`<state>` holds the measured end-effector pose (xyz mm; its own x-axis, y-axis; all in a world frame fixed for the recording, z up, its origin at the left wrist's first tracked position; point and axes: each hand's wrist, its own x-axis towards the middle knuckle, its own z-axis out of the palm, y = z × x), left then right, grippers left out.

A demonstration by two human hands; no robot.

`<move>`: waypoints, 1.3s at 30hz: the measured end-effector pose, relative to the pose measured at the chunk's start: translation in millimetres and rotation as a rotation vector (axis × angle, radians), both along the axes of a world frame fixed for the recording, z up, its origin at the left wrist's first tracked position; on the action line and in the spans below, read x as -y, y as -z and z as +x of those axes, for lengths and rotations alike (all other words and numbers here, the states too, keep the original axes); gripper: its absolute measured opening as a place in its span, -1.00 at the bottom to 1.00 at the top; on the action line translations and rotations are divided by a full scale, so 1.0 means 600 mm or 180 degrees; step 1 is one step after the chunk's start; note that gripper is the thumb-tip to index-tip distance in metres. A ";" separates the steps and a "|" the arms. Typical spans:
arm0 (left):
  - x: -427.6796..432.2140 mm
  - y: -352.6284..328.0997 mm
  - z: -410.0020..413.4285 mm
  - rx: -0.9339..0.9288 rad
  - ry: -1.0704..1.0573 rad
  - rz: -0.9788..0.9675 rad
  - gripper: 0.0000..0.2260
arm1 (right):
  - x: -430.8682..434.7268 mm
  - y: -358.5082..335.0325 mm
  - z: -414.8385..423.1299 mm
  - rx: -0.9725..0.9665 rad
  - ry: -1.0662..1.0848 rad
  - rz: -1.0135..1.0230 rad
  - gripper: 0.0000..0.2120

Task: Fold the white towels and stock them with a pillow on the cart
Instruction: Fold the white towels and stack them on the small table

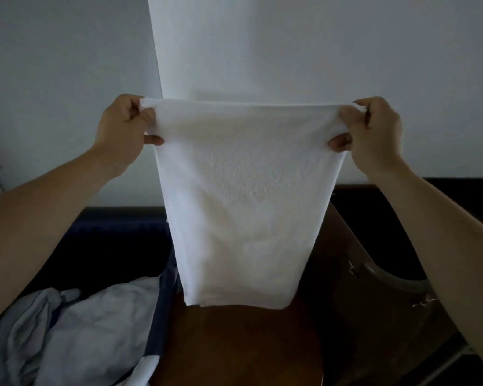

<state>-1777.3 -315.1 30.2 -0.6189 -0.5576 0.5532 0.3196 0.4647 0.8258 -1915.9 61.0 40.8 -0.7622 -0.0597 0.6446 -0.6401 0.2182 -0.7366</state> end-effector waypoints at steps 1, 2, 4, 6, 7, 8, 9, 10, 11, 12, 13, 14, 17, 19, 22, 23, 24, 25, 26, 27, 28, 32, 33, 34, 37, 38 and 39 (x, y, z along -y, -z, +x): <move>-0.006 0.004 0.012 -0.0006 0.0052 0.0114 -0.89 | -0.004 0.004 0.004 0.0028 -0.0068 -0.0011 -0.87; -0.012 0.008 0.025 0.0009 0.0092 0.0238 -0.88 | -0.009 0.009 0.011 0.0067 -0.0134 -0.0015 -0.91; -0.025 0.020 0.054 0.0067 0.0135 0.0464 -0.86 | -0.021 0.024 0.030 0.0175 -0.0208 0.0014 -0.96; -0.043 0.041 0.087 0.0159 0.0173 0.0595 -0.86 | -0.038 0.048 0.056 0.0302 -0.0273 0.0090 -0.95; -0.052 0.057 0.105 0.0236 0.0186 0.0618 -0.86 | -0.048 0.065 0.072 0.0364 -0.0313 0.0163 -0.95; -0.061 0.076 0.124 0.0320 0.0184 0.0632 -0.86 | -0.058 0.085 0.090 0.0420 -0.0337 0.0249 -0.94; -0.070 0.100 0.146 0.0396 0.0182 0.0665 -0.86 | -0.069 0.107 0.110 0.0485 -0.0353 0.0330 -0.94; -0.079 0.126 0.170 0.0471 0.0195 0.0721 -0.86 | -0.078 0.132 0.132 0.0575 -0.0368 0.0407 -0.94; -0.087 0.156 0.195 0.0562 0.0227 0.0798 -0.85 | -0.088 0.158 0.154 0.0687 -0.0406 0.0476 -0.95; -0.094 0.187 0.221 0.0668 0.0267 0.0871 -0.85 | -0.096 0.185 0.178 0.0802 -0.0450 0.0544 -0.96; -0.099 0.219 0.247 0.0769 0.0302 0.0924 -0.87 | -0.105 0.214 0.200 0.0895 -0.0480 0.0616 -0.96; -0.103 0.251 0.272 0.0870 0.0316 0.0955 -0.88 | -0.112 0.242 0.222 0.0968 -0.0484 0.0697 -0.97; -0.112 0.341 0.330 0.1226 0.0281 0.1039 -0.91 | -0.126 0.326 0.277 0.1280 -0.0433 0.0893 -0.97; -0.124 0.401 0.359 0.1480 0.0265 0.1116 -0.90 | -0.131 0.383 0.305 0.1608 -0.0410 0.1034 -0.97; -0.152 0.493 0.394 0.1862 0.0308 0.1345 -0.89 | -0.140 0.470 0.344 0.2177 -0.0445 0.1193 -0.98; -0.160 0.521 0.405 0.2000 0.0305 0.1380 -0.89 | -0.145 0.496 0.357 0.2347 -0.0450 0.1192 -0.98; -0.167 0.544 0.416 0.2151 0.0299 0.1367 -0.90 | -0.151 0.521 0.368 0.2496 -0.0443 0.1178 -0.97; -0.173 0.562 0.426 0.2294 0.0303 0.1351 -0.91 | -0.157 0.542 0.378 0.2608 -0.0431 0.1176 -0.96; -0.177 0.576 0.433 0.2415 0.0311 0.1351 -0.91 | -0.162 0.560 0.384 0.2692 -0.0424 0.1203 -0.96; -0.180 0.585 0.438 0.2534 0.0307 0.1322 -0.91 | -0.167 0.574 0.388 0.2750 -0.0420 0.1251 -0.96; -0.181 0.590 0.439 0.2661 0.0275 0.1224 -0.91 | -0.171 0.587 0.388 0.2789 -0.0420 0.1306 -0.95; -0.175 0.601 0.395 0.2980 0.0197 0.0932 -0.90 | -0.177 0.623 0.351 0.2724 -0.0368 0.1719 -0.91; -0.172 0.603 0.374 0.3041 0.0172 0.0869 -0.88 | -0.174 0.629 0.331 0.2649 -0.0318 0.1886 -0.91; -0.169 0.606 0.349 0.3108 0.0125 0.0759 -0.87 | -0.168 0.635 0.308 0.2579 -0.0265 0.2033 -0.90; -0.160 0.617 0.260 0.3213 -0.0073 0.0426 -0.86 | -0.144 0.656 0.223 0.2519 -0.0175 0.2246 -0.84; -0.157 0.625 0.226 0.3219 -0.0137 0.0365 -0.87 | -0.133 0.666 0.193 0.2562 -0.0183 0.2259 -0.83; -0.151 0.637 0.193 0.3235 -0.0203 0.0316 -0.88 | -0.122 0.680 0.162 0.2654 -0.0204 0.2240 -0.82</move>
<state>-1661.5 -224.3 -351.7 -0.7371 -0.6207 -0.2672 -0.5763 0.3709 0.7282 -1818.7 134.4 -366.9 -0.9257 -0.2679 -0.2669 -0.0230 0.7444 -0.6674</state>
